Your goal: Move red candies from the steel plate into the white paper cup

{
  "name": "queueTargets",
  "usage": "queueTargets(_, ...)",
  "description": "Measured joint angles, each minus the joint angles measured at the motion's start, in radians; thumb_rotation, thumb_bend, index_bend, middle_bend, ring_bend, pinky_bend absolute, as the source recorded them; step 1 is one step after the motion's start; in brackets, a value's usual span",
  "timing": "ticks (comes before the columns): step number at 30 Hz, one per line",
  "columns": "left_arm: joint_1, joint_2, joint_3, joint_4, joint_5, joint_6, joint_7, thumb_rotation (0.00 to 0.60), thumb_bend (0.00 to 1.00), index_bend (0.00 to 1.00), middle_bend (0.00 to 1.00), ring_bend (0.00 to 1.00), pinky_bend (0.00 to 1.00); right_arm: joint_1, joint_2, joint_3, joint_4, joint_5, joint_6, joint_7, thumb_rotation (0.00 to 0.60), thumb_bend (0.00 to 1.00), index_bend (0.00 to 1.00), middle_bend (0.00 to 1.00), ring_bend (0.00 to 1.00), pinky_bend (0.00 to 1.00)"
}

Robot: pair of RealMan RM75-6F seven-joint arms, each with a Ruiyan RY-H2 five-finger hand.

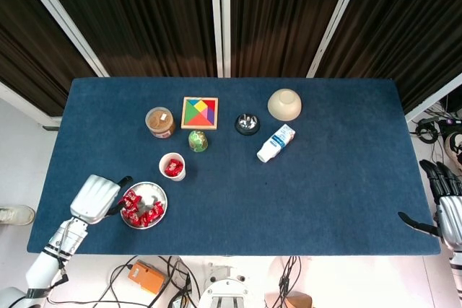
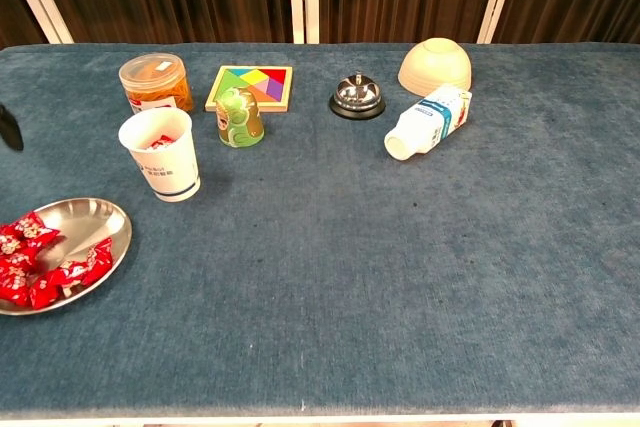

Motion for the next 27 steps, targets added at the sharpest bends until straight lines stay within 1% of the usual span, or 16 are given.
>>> queueTargets(5,-0.001,0.007,0.015,0.014,-0.002,-0.054,0.037,0.600,0.19,0.37,0.85,0.79,0.83,-0.003,-0.002,-0.002,0.002,-0.001,0.004,0.002,0.600,0.20,0.02,0.16,0.11,0.18)
queueTargets(17,-0.020,-0.029,0.005,0.032,-0.050,-0.151,0.117,0.600,0.25,0.39,0.85,0.79,0.83,-0.008,0.000,-0.003,0.005,0.000,0.013,0.006,0.600,0.20,0.02,0.16,0.11,0.18)
queueTargets(27,-0.021,-0.058,-0.004,0.051,-0.070,-0.170,0.158,0.600,0.24,0.41,0.85,0.79,0.83,-0.008,-0.002,-0.004,0.004,0.001,0.010,0.005,0.600,0.20,0.02,0.16,0.11,0.18)
